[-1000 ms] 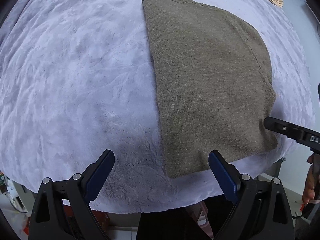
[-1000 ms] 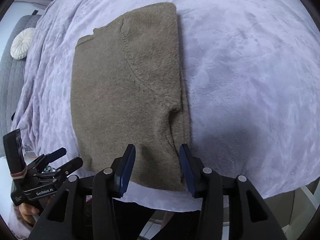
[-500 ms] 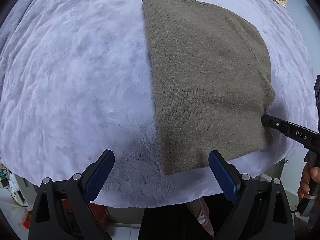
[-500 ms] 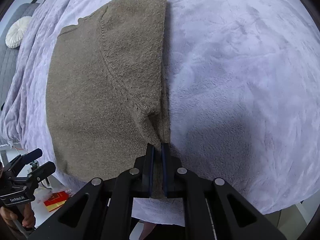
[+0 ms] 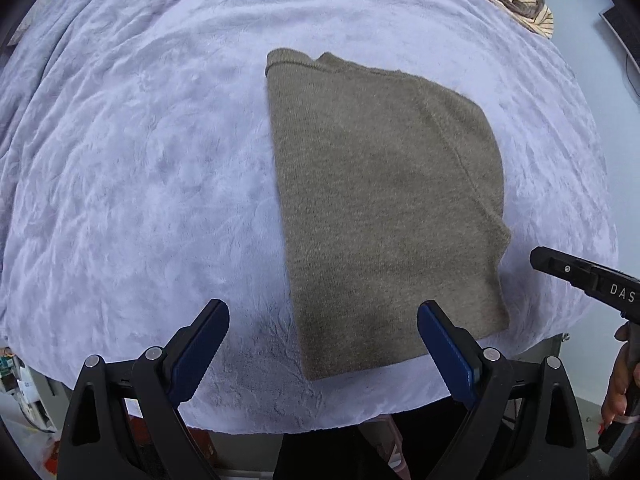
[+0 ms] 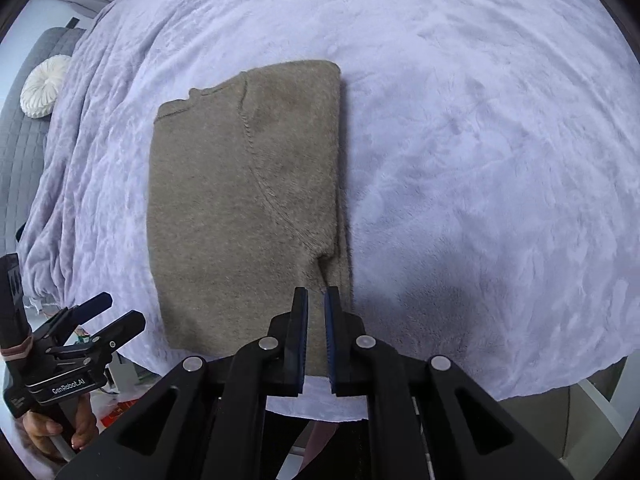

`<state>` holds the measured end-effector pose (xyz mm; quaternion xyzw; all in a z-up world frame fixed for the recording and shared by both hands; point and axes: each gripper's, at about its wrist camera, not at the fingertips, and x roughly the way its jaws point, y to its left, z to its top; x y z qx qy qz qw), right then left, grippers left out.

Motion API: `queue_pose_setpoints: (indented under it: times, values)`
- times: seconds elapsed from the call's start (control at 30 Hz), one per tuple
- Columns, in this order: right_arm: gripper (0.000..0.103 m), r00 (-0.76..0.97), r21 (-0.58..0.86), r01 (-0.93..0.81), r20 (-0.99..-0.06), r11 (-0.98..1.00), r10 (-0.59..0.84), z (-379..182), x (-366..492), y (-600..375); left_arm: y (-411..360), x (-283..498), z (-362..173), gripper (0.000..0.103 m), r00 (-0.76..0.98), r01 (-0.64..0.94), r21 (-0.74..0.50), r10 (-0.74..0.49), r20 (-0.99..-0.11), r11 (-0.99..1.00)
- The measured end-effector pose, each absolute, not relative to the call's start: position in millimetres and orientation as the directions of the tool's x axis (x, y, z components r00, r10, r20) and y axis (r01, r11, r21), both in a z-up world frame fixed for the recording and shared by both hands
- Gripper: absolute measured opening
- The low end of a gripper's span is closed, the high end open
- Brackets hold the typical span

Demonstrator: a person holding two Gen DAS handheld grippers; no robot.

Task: Fold small clothes

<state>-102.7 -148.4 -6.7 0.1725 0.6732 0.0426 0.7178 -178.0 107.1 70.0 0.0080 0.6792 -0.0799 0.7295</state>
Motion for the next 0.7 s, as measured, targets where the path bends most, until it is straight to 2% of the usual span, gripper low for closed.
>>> queue_pose_setpoints:
  times: [0.03, 0.07, 0.1, 0.13, 0.2, 0.23, 0.3, 0.37, 0.53, 0.6, 0.67, 0.7]
  values:
    - [0.019, 0.093, 0.304, 0.161, -0.952, 0.939, 0.292, -3.0, -99.5, -145.3, 107.3, -174.7, 73.9, 0.096, 0.074, 0.129, -0.096, -0.106, -0.992, 0.987]
    - [0.037, 0.096, 0.301, 0.154, -0.953, 0.941, 0.288, 0.2, -97.9, -142.7, 108.9, -172.5, 75.9, 0.096, 0.078, 0.129, -0.098, -0.108, -0.991, 0.987]
    - [0.047, 0.102, 0.295, 0.145, -0.954, 0.944, 0.283, 3.9, -95.8, -138.7, 108.6, -170.5, 79.3, 0.096, 0.082, 0.125, -0.101, -0.112, -0.99, 0.987]
    - [0.06, 0.108, 0.293, 0.138, -0.954, 0.946, 0.28, 7.4, -93.0, -135.8, 110.9, -169.3, 81.4, 0.096, 0.091, 0.118, -0.104, -0.115, -0.989, 0.988]
    - [0.062, 0.116, 0.29, 0.126, -0.954, 0.949, 0.276, 12.0, -91.2, -128.6, 112.8, -168.0, 86.2, 0.098, 0.113, 0.106, -0.107, -0.119, -0.986, 0.989]
    - [0.062, 0.114, 0.286, 0.124, -0.955, 0.95, 0.273, 12.5, -89.8, -125.3, 113.9, -166.2, 87.1, 0.103, 0.118, 0.102, -0.106, -0.117, -0.986, 0.989]
    - [0.066, 0.115, 0.278, 0.123, -0.958, 0.953, 0.264, 14.7, -88.1, -122.7, 116.3, -166.1, 88.0, 0.103, 0.128, 0.088, -0.101, -0.112, -0.985, 0.991]
    - [0.075, 0.119, 0.261, 0.122, -0.962, 0.958, 0.247, 15.8, -86.6, -119.1, 116.2, -166.0, 86.0, 0.103, 0.124, 0.084, -0.091, -0.101, -0.987, 0.992]
    - [0.083, 0.146, 0.211, 0.115, -0.97, 0.971, 0.194, 22.0, -85.3, -116.1, 116.5, -166.4, 84.0, 0.103, 0.128, 0.082, -0.054, -0.064, -0.99, 0.995]
    - [0.088, 0.159, 0.193, 0.109, -0.972, 0.975, 0.175, 25.1, -83.5, -114.6, 115.7, -166.3, 83.9, 0.103, 0.128, 0.081, -0.047, -0.057, -0.99, 0.996]
    - [0.102, 0.162, 0.177, 0.105, -0.974, 0.979, 0.159, 27.4, -81.9, -112.6, 114.7, -166.0, 83.8, 0.103, 0.128, 0.086, -0.042, -0.053, -0.99, 0.995]
    - [0.103, 0.161, 0.175, 0.104, -0.974, 0.979, 0.157, 28.1, -81.3, -112.1, 114.2, -166.0, 84.5, 0.103, 0.134, 0.088, -0.034, -0.045, -0.99, 0.996]
